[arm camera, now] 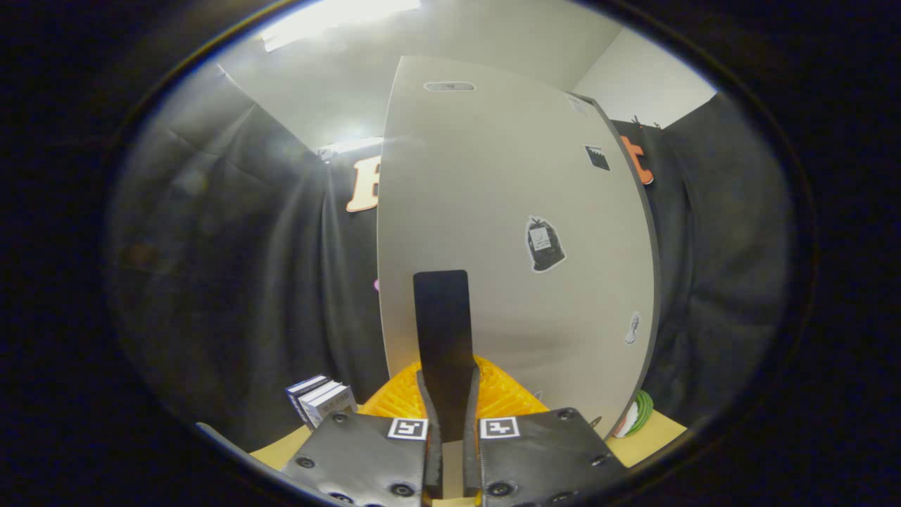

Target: Open the shoe cabinet door, grab the shoes and put them into the shoe cabinet, then close the shoe cabinet door.

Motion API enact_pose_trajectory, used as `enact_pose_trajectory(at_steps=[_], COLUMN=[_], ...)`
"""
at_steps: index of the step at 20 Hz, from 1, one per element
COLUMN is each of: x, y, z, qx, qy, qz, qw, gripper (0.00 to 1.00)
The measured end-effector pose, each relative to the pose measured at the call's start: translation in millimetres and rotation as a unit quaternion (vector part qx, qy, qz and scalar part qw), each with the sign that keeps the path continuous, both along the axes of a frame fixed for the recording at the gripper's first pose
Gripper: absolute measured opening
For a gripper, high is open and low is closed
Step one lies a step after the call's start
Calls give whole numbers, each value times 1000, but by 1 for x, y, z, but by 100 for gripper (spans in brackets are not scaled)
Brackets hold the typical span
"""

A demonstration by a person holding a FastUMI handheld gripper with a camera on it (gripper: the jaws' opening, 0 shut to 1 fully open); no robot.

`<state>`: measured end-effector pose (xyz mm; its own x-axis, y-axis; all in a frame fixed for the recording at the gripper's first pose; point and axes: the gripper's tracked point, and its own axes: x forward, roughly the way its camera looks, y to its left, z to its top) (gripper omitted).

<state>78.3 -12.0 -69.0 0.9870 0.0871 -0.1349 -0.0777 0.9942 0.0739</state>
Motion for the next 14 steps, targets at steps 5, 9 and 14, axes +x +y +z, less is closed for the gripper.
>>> enact_pose_trajectory(at_steps=[5, 9, 14], x=[-21, -34, -57], y=[-14, -25, -47], z=[5, 8, 16], qx=[4, 7, 9], qy=[-3, -4, -7], qz=[34, 58, 70], qw=[999, 998, 997], gripper=[13, 12, 12])
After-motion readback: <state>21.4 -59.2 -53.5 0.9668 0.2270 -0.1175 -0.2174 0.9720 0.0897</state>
